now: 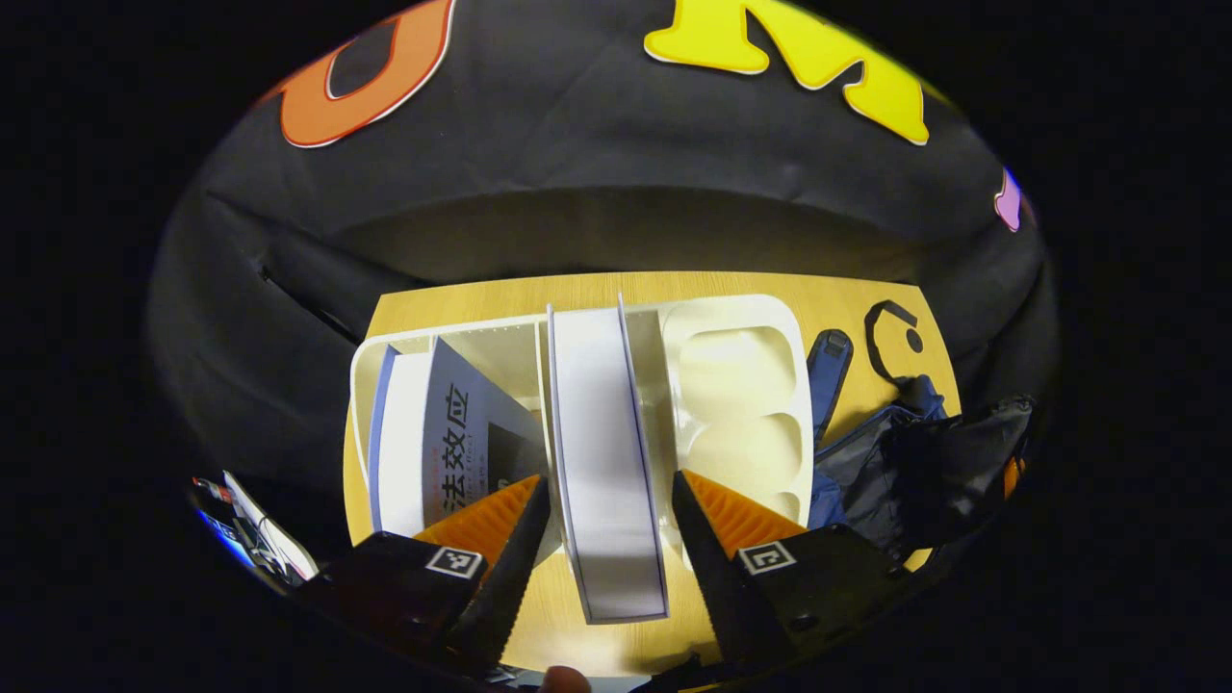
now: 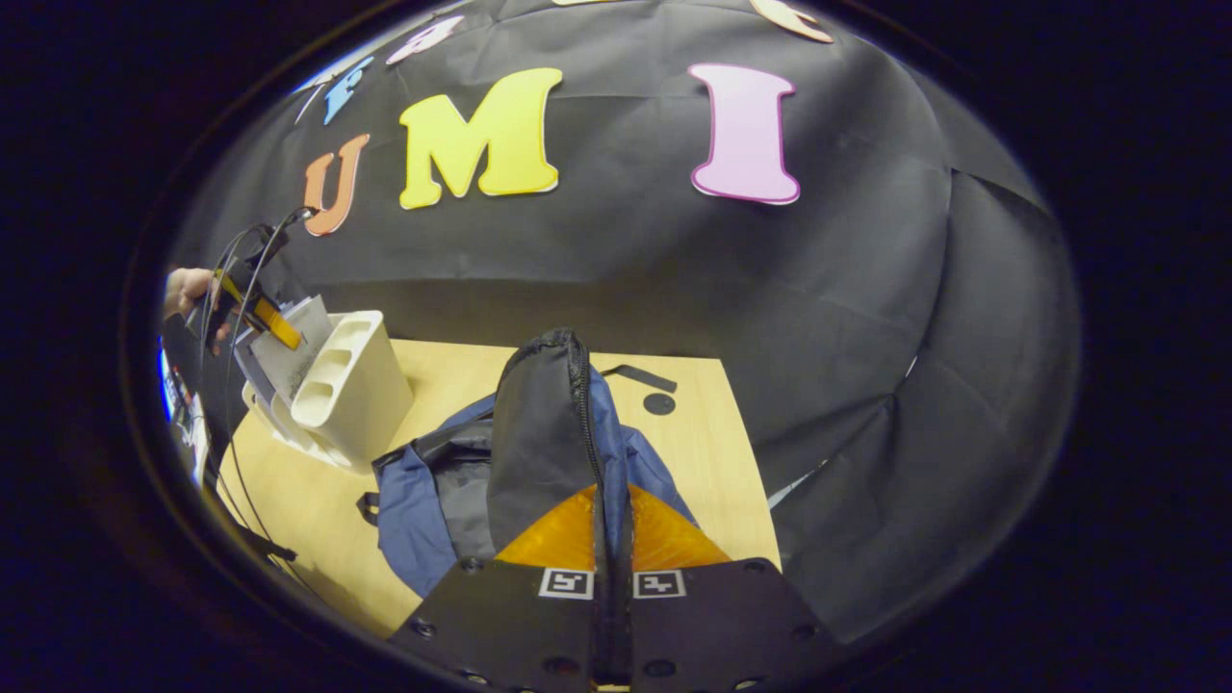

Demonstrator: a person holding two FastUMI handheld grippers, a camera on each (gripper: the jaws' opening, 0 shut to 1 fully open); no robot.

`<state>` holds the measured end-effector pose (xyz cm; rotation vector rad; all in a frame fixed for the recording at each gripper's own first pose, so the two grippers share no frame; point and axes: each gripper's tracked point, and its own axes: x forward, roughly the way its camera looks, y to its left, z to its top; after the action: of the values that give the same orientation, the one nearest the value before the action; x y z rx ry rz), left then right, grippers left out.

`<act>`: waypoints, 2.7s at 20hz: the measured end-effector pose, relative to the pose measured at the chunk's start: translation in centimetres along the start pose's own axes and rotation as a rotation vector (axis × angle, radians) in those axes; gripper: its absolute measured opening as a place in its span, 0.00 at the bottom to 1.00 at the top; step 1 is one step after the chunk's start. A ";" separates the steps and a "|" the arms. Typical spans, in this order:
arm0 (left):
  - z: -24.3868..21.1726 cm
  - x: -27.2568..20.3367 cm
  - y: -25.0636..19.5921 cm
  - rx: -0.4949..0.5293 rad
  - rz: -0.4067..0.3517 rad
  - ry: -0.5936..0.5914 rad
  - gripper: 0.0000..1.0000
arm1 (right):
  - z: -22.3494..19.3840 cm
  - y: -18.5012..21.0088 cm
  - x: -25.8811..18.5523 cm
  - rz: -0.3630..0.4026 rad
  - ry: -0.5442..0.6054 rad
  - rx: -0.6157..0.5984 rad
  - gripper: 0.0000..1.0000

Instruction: Open the schoolbag, grab two books from the bookshelf and put them into the schoolbag.

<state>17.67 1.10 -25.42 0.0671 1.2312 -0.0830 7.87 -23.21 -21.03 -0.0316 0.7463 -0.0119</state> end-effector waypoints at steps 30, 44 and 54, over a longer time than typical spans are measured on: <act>-9.9 -20.5 -5.7 -0.461 -0.591 -0.083 0.41 | 0.0 2.7 -1.4 -0.002 -0.022 0.023 0.00; -16.5 -7.4 -26.8 -0.455 -0.803 -0.096 0.41 | -0.5 3.0 -1.7 -0.024 0.014 0.030 0.00; -16.2 -2.1 -34.6 -0.473 -0.903 -0.083 0.41 | 0.7 3.4 -2.6 -0.008 0.024 0.032 0.00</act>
<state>-1.67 -31.75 -29.04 -0.9001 1.0893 -0.5665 6.43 -19.77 -18.86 -0.0037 0.7698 -0.0318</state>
